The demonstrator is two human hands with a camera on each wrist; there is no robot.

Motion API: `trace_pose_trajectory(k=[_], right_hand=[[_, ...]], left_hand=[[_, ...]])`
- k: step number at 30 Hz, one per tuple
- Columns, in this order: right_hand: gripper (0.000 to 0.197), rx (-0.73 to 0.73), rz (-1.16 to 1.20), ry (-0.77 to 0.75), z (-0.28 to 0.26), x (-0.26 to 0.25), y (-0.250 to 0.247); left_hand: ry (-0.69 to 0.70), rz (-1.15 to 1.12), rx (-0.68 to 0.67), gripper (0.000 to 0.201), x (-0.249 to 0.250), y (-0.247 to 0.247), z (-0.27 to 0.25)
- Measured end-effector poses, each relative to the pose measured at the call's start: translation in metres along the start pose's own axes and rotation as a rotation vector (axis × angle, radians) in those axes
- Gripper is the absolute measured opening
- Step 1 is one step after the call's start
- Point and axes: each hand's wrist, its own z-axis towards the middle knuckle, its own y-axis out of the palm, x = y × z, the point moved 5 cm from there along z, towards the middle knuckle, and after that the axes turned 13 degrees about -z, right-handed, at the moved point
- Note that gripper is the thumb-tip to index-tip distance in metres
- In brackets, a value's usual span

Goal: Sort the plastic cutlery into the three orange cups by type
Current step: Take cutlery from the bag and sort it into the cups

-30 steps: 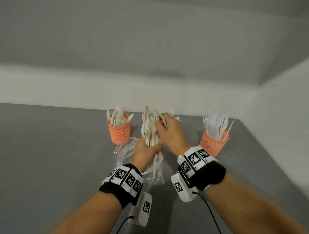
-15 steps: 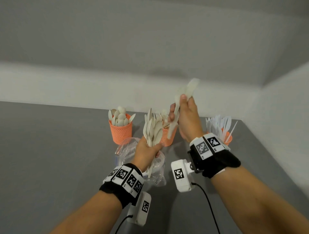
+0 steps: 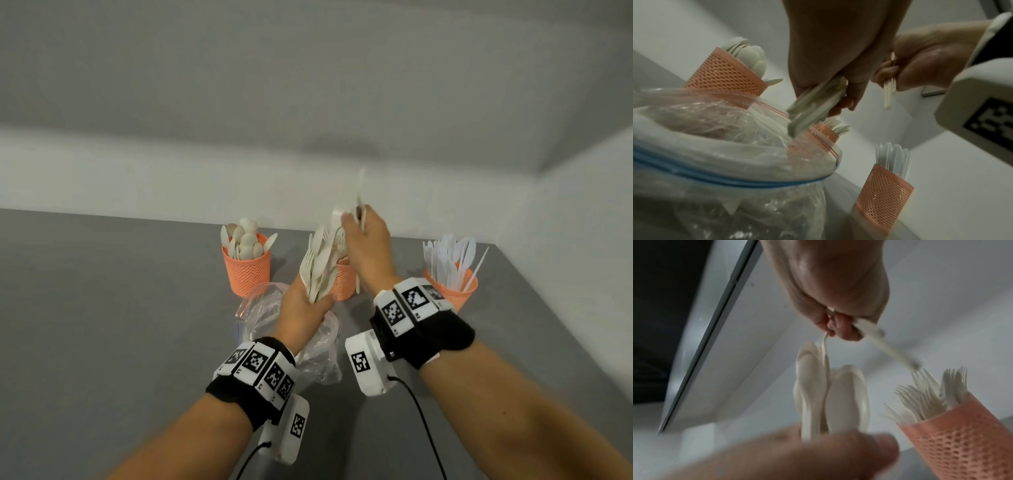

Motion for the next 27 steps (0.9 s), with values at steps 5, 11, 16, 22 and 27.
trace_pose_trajectory(k=[5,11,16,22,27], right_hand=[[0.01,0.04,0.358,0.114,0.016,-0.003,-0.023],[0.006,-0.098,0.36,0.127,-0.001,0.019,-0.015],[0.005,-0.286,0.22,0.203,-0.025,0.038,0.001],[0.011,-0.547,-0.001,0.171,-0.044,0.054,0.014],[0.028,-0.779,0.076,0.287,-0.059,0.065,0.027]], left_hand=[[-0.087,-0.122,0.006,0.057,0.006,-0.006,-0.002],[-0.252,-0.347,0.021,0.013,0.011,-0.009,0.002],[-0.335,-0.6,-0.018,0.014,0.015,-0.007,0.005],[-0.456,-1.026,-0.094,0.043,0.021,-0.004,0.011],[-0.455,-1.025,-0.057,0.034,0.027,-0.009,0.014]])
